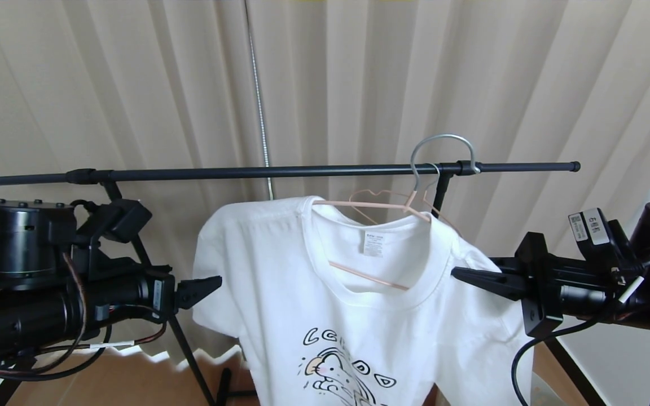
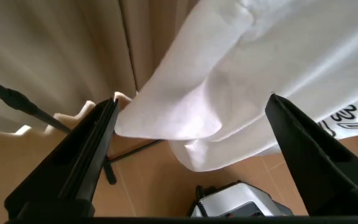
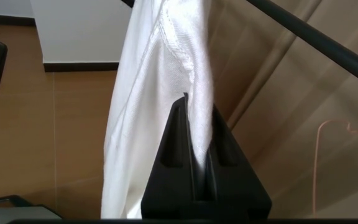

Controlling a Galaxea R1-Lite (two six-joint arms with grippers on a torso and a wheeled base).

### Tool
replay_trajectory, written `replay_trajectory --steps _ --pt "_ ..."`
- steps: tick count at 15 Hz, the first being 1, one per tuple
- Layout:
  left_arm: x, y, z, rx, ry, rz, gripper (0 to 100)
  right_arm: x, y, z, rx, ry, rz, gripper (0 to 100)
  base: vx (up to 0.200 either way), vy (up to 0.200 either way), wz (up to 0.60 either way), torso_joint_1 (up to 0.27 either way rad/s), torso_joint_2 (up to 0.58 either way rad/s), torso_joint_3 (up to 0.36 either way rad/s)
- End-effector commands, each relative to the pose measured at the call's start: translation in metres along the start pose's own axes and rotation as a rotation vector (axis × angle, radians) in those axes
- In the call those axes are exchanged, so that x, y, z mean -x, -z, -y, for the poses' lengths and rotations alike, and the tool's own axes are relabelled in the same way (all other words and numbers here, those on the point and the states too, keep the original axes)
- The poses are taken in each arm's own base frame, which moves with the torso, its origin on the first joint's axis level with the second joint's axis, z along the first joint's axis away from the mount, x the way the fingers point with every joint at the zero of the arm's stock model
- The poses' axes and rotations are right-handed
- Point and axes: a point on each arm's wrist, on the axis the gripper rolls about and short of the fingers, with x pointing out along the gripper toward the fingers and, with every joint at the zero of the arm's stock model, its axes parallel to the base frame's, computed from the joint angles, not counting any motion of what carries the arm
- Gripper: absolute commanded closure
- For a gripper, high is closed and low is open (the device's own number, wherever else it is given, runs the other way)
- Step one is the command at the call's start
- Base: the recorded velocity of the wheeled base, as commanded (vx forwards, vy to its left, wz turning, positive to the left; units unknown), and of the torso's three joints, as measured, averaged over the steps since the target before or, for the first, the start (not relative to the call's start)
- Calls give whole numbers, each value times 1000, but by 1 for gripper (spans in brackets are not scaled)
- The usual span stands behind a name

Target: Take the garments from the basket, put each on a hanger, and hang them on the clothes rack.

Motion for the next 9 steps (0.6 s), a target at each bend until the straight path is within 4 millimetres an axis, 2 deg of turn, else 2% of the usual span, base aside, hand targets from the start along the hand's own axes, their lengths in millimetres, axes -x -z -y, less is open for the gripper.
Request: replay_trajectory --steps 1,5,8,9 --pt "34 -9 7 -25 66 108 0 -1 2 0 -7 -17 1 100 0 0 0 0 0 0" --pt "76 -34 17 -86 145 154 0 -4 11 3 -35 -72 1 100 0 0 0 0 0 0" --pt "101 -53 24 -105 257 183 0 -6 16 3 -50 -78 -6 100 0 0 0 0 0 0" --pt "102 -56 25 -106 266 171 0 -7 17 4 -55 -79 -9 100 0 0 0 0 0 0"
